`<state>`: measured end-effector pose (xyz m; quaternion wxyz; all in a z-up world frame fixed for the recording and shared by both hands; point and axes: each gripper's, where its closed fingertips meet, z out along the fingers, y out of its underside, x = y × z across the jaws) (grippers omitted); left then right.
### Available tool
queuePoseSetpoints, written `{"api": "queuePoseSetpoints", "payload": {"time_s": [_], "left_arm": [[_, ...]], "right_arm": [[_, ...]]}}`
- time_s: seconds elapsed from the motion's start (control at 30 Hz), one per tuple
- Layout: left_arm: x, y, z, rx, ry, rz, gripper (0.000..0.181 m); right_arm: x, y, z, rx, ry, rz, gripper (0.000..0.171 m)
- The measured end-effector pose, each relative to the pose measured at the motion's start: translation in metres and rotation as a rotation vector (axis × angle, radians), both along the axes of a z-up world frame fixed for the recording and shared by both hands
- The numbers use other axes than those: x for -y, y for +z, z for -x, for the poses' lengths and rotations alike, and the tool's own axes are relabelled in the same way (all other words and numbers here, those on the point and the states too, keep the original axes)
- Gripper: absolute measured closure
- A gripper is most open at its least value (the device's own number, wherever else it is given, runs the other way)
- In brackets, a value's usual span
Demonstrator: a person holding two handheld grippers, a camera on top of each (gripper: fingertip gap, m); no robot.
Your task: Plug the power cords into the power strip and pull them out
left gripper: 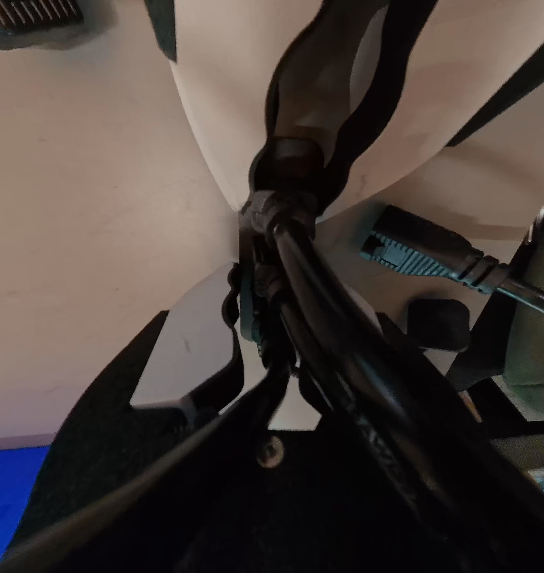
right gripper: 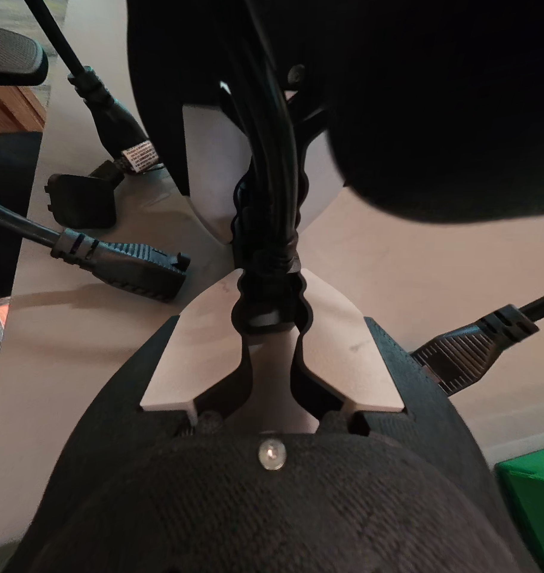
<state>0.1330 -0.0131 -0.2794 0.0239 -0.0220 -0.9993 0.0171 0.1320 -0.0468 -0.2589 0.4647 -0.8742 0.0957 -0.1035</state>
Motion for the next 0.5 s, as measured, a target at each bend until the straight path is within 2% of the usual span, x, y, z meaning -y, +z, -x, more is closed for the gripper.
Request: {"api": "queuePoseSetpoints", "payload": {"time_s": [0.3,0.5], "left_arm": [[-0.0005,-0.0002,-0.0027,0.007,0.014,0.008,0.143],[-0.0011,-0.0013,0.0002,-0.011,-0.035,-0.017,0.144]], "right_arm": [[-0.002,0.0052,-0.0057,-0.061,-0.046,-0.055,0.146],[-0.0023,0.0053,0.001,-0.019,0.005,-0.046,0.146]]}}
